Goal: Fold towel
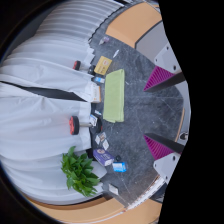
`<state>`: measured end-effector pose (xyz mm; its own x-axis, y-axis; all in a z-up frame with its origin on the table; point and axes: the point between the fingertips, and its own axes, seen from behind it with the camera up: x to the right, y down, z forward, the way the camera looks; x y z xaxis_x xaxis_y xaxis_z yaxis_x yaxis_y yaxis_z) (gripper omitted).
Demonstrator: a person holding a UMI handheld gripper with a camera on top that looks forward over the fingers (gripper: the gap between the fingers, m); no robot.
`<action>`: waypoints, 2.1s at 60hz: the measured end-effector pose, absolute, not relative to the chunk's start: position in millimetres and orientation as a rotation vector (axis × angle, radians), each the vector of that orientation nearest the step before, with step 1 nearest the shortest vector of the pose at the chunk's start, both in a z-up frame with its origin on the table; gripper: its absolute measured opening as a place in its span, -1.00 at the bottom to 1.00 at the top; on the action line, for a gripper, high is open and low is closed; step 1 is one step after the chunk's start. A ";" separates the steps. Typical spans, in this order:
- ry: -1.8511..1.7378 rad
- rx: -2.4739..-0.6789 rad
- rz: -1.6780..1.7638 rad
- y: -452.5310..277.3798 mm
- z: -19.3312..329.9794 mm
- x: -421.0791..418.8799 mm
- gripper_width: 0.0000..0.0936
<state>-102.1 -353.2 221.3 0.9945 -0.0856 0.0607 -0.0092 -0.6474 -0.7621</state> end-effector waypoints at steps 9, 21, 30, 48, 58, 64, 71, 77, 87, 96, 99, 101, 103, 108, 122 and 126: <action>0.089 -2.240 -0.127 -259.8 178.6 -114.7 0.81; 0.089 -2.214 -0.098 -118.6 126.9 -114.6 0.81; 0.091 -2.221 -0.103 -19.8 73.6 -101.8 0.80; 0.037 -2.272 -0.151 77.3 -13.8 -84.0 0.53; -0.009 -2.278 -0.179 80.3 -17.7 -71.5 -0.81; 0.008 -2.301 -0.090 78.3 -16.5 -73.1 -0.90; 0.019 -2.327 0.022 62.6 1.7 -87.0 -0.92; 0.043 -2.263 0.260 40.2 70.1 -118.3 -0.92; 0.080 -2.122 0.487 29.0 159.7 -99.9 -0.92; 0.100 -2.204 0.417 31.9 102.6 -24.6 -0.66; 0.095 -2.231 0.372 33.4 79.5 0.0 -0.29; 0.086 -2.252 0.318 32.1 65.5 20.7 0.05; 0.079 -2.260 0.257 29.5 53.1 46.6 0.41; 0.082 -2.263 0.120 20.6 51.6 91.9 0.64; 0.048 -2.203 0.030 -45.5 121.6 116.1 0.80; 0.031 -2.182 0.008 -74.8 146.5 108.0 0.81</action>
<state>108.0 -74.8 146.5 0.9997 -0.0194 -0.0173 -0.0253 -0.5737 -0.8187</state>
